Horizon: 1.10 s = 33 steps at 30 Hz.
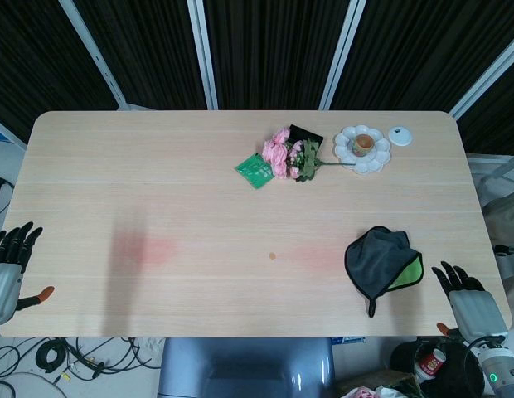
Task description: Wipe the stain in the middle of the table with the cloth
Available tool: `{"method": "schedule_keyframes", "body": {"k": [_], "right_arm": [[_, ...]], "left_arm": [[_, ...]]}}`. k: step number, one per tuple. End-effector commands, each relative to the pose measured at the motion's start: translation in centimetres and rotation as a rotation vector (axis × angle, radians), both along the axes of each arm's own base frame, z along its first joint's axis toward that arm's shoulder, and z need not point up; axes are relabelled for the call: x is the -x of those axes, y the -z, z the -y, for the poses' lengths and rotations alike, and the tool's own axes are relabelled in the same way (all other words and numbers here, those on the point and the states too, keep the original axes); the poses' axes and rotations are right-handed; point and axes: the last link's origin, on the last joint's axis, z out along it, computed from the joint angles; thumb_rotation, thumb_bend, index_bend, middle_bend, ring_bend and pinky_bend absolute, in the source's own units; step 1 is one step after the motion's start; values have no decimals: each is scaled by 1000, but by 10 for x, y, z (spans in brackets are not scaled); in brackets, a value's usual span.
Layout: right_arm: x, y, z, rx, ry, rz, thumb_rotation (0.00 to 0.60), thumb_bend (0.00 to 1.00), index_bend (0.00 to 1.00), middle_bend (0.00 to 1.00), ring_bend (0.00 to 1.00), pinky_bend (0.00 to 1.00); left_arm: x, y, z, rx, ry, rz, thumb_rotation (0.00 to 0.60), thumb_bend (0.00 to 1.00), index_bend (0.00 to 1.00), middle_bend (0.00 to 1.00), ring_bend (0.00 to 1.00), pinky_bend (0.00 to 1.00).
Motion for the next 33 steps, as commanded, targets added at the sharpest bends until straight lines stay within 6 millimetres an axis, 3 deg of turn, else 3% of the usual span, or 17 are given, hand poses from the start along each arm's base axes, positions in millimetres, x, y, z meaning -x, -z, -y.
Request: {"method": "schedule_keyframes", "body": {"k": [1,33], "right_arm": [[0,0,0,0,0,1,600,37,0,0,0,166],[-4,3,1,9,-5,36,600,37,0,0,0,166]], "left_arm": [[0,0,0,0,0,0,600,0,0,0,0,0],[0,0,-1,-8,-6,6,600,0,0,0,0,0]]}}
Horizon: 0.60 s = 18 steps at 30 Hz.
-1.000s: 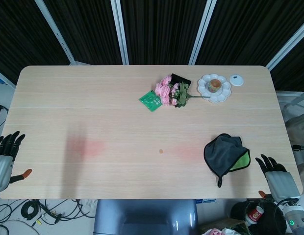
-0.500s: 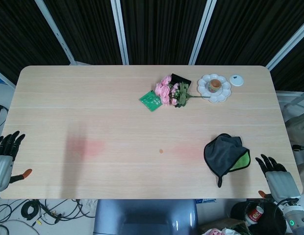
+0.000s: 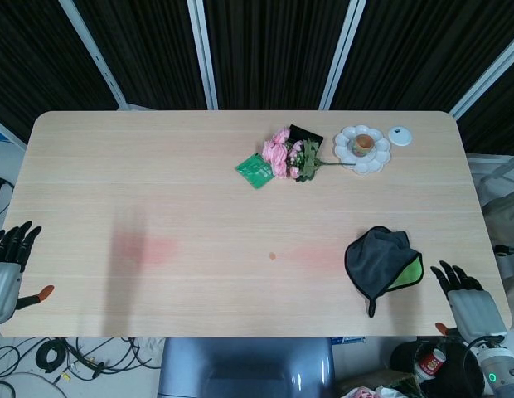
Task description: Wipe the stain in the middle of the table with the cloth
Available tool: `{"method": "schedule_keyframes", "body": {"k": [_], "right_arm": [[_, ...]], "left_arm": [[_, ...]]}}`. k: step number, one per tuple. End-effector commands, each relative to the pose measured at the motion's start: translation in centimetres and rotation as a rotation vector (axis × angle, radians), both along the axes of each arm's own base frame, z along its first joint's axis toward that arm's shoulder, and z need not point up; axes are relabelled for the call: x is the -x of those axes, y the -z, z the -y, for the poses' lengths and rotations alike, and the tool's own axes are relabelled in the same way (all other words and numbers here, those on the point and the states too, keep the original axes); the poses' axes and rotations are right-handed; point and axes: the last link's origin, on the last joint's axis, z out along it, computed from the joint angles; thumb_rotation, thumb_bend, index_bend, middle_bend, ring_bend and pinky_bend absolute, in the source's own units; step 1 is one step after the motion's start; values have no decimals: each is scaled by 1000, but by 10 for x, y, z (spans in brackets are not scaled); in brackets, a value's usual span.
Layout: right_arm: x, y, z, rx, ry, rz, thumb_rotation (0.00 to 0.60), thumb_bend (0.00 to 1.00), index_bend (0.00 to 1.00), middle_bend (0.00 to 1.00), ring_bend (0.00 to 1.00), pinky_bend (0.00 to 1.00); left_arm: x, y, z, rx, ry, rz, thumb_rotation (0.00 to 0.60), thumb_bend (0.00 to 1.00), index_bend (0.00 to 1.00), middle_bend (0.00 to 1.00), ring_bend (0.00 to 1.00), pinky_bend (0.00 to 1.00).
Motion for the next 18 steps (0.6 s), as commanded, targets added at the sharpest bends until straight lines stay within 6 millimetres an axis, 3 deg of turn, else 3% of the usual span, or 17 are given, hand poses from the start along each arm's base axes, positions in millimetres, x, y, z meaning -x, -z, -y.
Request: {"method": "schedule_keyframes", "body": {"k": [1,7,18], "right_arm": [[-2,2,1,3,1,22,600,37,0,0,0,166],[-11,14,4,-10,-7,75,600,35,0,0,0,166],[-37,59,44,15,-113,103,600,0,0,0,0,166]], "left_arm": [[0,0,0,1,1,-1,600,0,0,0,0,0],[0,0,-2,4,-6,4,600,0,0,0,0,0],[1,1,-5,27,-19,10,600,0,0,0,0,0]]}}
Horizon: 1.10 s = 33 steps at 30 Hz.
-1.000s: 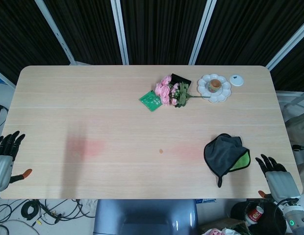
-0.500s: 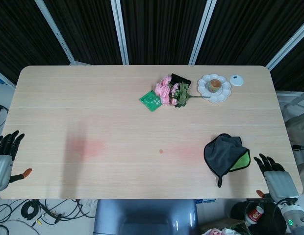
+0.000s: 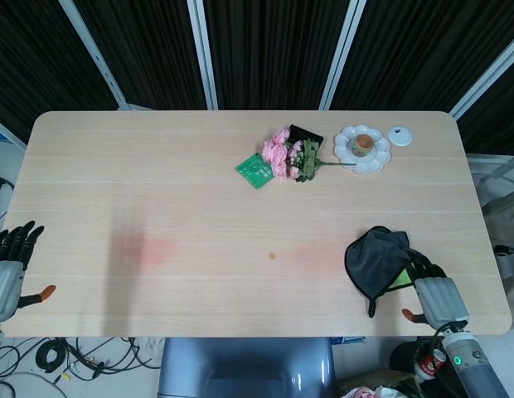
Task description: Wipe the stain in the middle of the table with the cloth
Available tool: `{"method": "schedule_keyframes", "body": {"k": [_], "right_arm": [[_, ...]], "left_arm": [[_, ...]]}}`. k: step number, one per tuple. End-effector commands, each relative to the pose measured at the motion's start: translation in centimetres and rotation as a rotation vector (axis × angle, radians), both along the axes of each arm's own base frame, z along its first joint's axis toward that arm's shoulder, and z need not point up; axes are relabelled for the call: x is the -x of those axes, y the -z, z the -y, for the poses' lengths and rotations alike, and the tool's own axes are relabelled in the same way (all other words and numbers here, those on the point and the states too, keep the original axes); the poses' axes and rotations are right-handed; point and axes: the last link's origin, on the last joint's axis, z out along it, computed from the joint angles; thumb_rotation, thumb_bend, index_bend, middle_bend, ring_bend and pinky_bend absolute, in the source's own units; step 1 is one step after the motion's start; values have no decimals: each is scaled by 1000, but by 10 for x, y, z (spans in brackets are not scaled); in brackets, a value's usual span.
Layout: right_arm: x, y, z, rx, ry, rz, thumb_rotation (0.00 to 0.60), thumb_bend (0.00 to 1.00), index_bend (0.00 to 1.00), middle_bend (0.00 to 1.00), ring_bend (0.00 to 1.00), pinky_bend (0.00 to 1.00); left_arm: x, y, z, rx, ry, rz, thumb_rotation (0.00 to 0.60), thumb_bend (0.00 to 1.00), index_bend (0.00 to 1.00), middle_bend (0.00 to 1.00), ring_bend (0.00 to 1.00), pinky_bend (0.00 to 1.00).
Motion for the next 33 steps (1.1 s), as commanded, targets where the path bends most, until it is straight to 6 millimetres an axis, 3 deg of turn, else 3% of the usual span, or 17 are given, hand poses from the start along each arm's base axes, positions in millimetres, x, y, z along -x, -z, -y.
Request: {"method": "schedule_keyframes", "body": {"k": [1,10,17,24,33], "right_arm": [[-11,21,18,12,-41,-7,600,0,0,0,0,166],[-27,71,33,-27,-68,-69,600,0,0,0,0,166],[-32,90,47,-18,-69,-120,600,0,0,0,0,166],[-30,100,64,13,-92,-231,600,0,0,0,0,166],[-22,91,87,33,-20,-264,600,1,0,0,0,166]], "left_arm": [[0,0,-1,3,-5,9,600,0,0,0,0,0],[0,-1,1,23,-13,28,600,0,0,0,0,0],[2,-3,0,20,-26,42,600,0,0,0,0,0],[2,-4,-1,15,-30,47,600,0,0,0,0,0],[3,-7,-4,-12,-39,56,600,0,0,0,0,0]]}}
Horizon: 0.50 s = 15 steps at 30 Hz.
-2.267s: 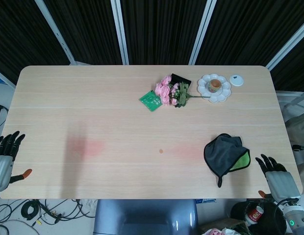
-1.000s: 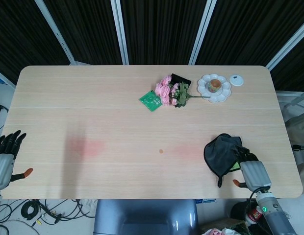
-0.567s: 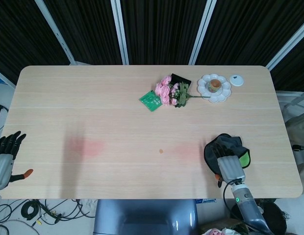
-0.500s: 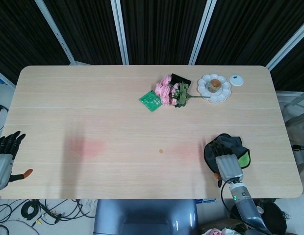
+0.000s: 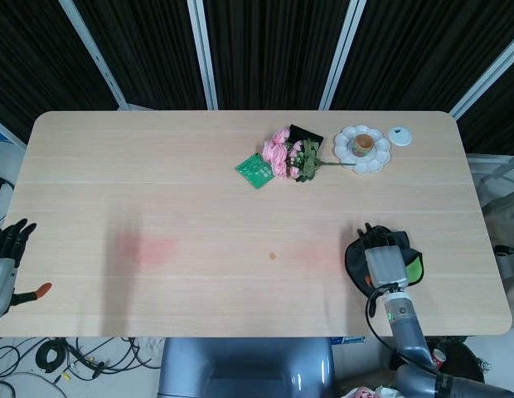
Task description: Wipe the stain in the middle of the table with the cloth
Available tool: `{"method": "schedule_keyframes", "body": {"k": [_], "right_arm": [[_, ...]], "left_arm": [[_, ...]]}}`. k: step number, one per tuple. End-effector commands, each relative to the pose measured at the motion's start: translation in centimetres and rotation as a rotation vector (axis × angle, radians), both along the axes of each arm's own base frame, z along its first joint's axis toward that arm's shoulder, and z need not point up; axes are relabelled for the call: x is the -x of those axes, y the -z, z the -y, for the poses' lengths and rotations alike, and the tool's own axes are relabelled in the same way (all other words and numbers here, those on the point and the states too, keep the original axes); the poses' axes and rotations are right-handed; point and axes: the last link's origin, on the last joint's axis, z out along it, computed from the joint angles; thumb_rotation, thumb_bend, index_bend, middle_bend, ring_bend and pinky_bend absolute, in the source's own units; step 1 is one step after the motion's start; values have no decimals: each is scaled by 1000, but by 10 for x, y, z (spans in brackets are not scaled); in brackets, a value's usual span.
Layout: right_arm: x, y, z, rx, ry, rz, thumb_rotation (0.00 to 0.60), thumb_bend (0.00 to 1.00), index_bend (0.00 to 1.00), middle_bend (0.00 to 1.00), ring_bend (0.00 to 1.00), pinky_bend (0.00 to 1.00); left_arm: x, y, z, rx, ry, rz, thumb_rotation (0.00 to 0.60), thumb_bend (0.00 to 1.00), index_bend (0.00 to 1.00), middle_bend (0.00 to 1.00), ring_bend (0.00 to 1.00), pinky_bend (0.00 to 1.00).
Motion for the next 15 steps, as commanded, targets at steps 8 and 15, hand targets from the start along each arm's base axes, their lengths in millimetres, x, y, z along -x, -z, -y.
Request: {"method": "schedule_keyframes", "body": {"k": [8,15], "right_arm": [[10,-12,21,-54,134,-32,600,83,0,0,4,178],[9,-14,24,-86,165,-27,600,273,222,289,335,498]], "left_arm": [[-1,2,0,4,-4,2,600,0,0,0,0,0],[-1,2,0,4,-9,7,600,0,0,0,0,0]]}}
